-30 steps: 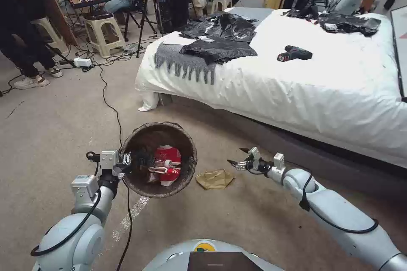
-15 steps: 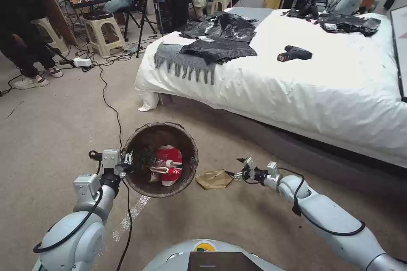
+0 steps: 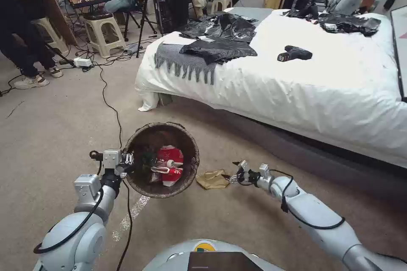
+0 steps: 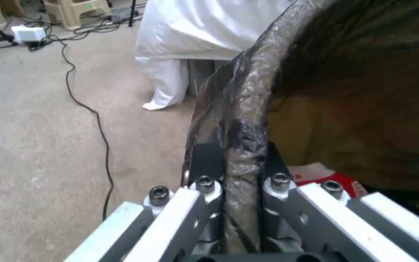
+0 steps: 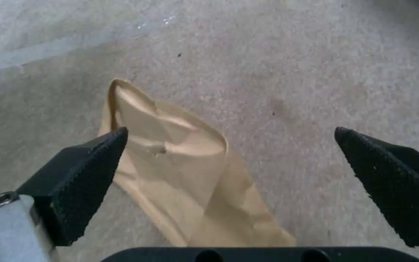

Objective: Pick up the trash bin, then pick up the garbage from the floor and place it into the trash bin.

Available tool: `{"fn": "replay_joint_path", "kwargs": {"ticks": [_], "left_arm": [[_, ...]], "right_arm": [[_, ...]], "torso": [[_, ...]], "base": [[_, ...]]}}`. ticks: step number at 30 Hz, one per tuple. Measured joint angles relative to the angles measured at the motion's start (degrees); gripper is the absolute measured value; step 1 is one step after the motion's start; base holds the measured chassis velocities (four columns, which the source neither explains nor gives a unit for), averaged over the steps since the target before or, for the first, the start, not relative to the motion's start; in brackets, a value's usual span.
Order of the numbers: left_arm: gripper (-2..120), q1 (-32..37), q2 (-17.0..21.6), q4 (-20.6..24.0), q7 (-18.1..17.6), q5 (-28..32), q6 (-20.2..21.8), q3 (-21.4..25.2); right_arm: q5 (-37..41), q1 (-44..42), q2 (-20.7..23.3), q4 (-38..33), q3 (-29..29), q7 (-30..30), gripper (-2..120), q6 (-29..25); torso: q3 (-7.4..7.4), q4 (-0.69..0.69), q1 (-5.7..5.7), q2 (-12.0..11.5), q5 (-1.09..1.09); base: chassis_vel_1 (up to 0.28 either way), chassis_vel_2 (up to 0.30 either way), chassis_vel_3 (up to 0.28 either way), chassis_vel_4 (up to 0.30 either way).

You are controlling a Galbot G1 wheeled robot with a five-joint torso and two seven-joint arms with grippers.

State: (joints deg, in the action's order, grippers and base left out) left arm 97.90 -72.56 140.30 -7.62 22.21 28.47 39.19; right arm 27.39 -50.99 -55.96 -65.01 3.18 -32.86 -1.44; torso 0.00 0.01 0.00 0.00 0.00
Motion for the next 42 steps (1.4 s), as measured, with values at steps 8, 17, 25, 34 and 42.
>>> {"fn": "replay_joint_path", "kwargs": {"ticks": [8, 17, 25, 34, 42], "left_arm": [[3, 0.0, 0.0, -0.1, 0.0, 0.0, 0.0, 0.0], [3, -0.2, 0.1, -0.4, 0.1, 0.0, 0.0, 0.0], [3, -0.5, 0.1, -0.9, 0.1, -0.1, -0.1, -0.1], [3, -0.6, 0.1, -1.2, 0.1, -0.1, -0.2, -0.2], [3, -0.6, 0.0, -1.2, 0.1, -0.1, -0.2, -0.2]], "right_arm": [[-2.6, 3.6, -3.6, 5.9, 0.7, -0.6, 100, -1.0], [-4.7, 4.5, -5.2, 8.9, 1.5, -1.3, 100, -1.9], [-5.7, 3.4, -5.6, 9.3, 2.2, -1.7, 100, -2.5], [-6.8, 3.8, -6.8, 11.4, 1.8, -1.8, 100, -3.1], [-7.6, 4.3, -7.7, 12.7, 1.2, -2.4, 95, -3.4]], "torso": [[0.0, 0.0, 0.0, 0.0, 0.0], [0.0, -0.01, 0.0, 0.0, 0.0], [0.0, -0.01, 0.0, 0.0, 0.0], [0.0, 0.0, 0.0, 0.0, 0.0], [0.0, 0.0, 0.0, 0.0, 0.0]], "base": [[0.0, 0.0, 0.0, 0.0], [0.0, 0.0, 0.0, 0.0], [0.0, 0.0, 0.0, 0.0], [0.0, 0.0, 0.0, 0.0], [0.0, 0.0, 0.0, 0.0]]}}
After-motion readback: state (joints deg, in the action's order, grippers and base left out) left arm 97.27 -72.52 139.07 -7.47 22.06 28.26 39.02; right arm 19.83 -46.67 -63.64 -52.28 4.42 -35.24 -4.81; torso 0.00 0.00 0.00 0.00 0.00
